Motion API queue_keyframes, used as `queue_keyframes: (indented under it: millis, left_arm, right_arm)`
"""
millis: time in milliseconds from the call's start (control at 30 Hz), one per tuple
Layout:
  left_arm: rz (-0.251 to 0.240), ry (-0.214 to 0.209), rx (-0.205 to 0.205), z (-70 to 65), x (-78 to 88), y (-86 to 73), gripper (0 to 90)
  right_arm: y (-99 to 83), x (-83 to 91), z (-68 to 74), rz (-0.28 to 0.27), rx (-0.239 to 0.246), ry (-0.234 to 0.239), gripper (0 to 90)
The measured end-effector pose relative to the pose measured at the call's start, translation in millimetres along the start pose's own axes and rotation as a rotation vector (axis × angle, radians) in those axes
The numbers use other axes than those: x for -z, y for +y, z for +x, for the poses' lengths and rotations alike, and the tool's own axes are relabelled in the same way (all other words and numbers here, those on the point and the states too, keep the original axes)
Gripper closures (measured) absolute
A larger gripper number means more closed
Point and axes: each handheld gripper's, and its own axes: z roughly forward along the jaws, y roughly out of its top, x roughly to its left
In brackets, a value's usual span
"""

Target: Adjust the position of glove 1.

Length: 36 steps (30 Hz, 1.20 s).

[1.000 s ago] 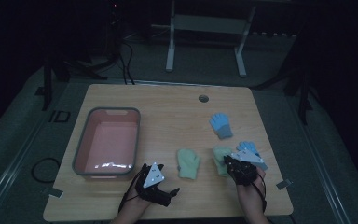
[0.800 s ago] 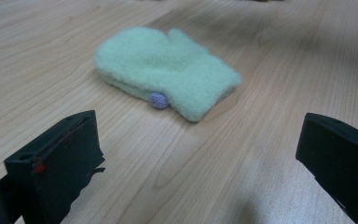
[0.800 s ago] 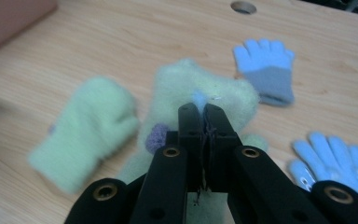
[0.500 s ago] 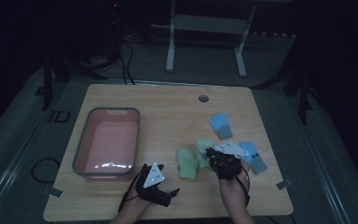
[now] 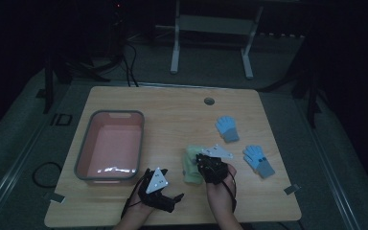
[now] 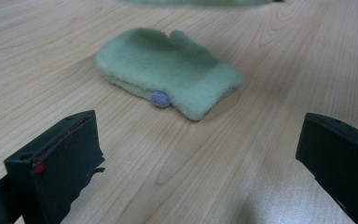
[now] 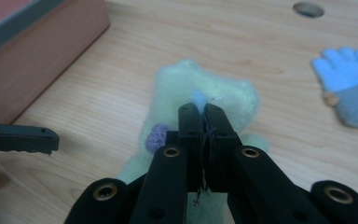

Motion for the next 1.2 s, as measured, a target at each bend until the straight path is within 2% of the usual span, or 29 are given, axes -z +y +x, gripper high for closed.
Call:
queue_keyframes:
  millis: [200, 467, 567, 633, 700, 833, 933, 1000, 1033, 1067, 1100, 1200]
  left_arm:
    - [-0.002, -0.003, -0.002, 0.0, -0.2, 0.1, 0.1]
    - [0.003, -0.002, -0.010, -0.7, -0.8, 0.4, 0.1]
    - [-0.002, 0.002, -0.006, -0.3, -0.8, 0.3, 0.1]
    - [-0.003, 0.010, -0.009, -0.1, -0.4, 0.2, 0.1]
    - [0.000, 0.037, -0.028, -1.7, -0.1, 0.0, 0.1]
    - [-0.015, 0.014, -0.026, -0.7, 0.4, 0.9, 0.1]
    - [-0.012, 0.019, -0.036, -0.9, 1.3, 1.7, 0.2]
    - [-0.023, 0.017, -0.029, -1.8, 2.3, 1.8, 0.1]
    - [-0.023, 0.015, -0.017, -2.5, 2.6, 2.0, 0.1]
    - [-0.002, 0.000, 0.005, -3.4, 3.3, 3.5, 0.2]
    - [-0.001, -0.015, 0.013, -4.3, 3.9, 4.4, 0.2]
    - [0.003, -0.023, 0.005, -9.7, 5.6, 7.9, 0.2]
  right_arm:
    - [-9.3, -13.1, 9.5, 0.038, 0.018, -0.008, 87.2]
    - [-18.5, -28.2, 11.7, 0.071, 0.024, -0.015, 87.0]
    - [-22.3, -33.3, 12.9, 0.088, 0.016, -0.003, 86.0]
    - [-25.3, -36.7, 14.4, 0.095, 0.020, 0.002, 85.2]
    - [-28.6, -40.5, 14.6, 0.111, 0.021, 0.015, 84.1]
    - [-27.6, -35.6, 12.3, 0.101, 0.014, 0.039, 77.7]
    - [-24.6, -26.9, 7.1, 0.085, 0.017, 0.074, 72.2]
    - [-21.2, -23.8, 0.4, 0.076, 0.037, 0.095, 65.6]
    - [-19.5, -22.6, -3.2, 0.073, 0.033, 0.098, 63.7]
    - [-17.7, -21.8, -7.6, 0.064, 0.036, 0.108, 60.4]
    - [-15.6, -21.1, -13.0, 0.057, 0.044, 0.111, 57.2]
    - [-9.6, -21.0, -24.3, 0.053, 0.072, 0.141, 47.7]
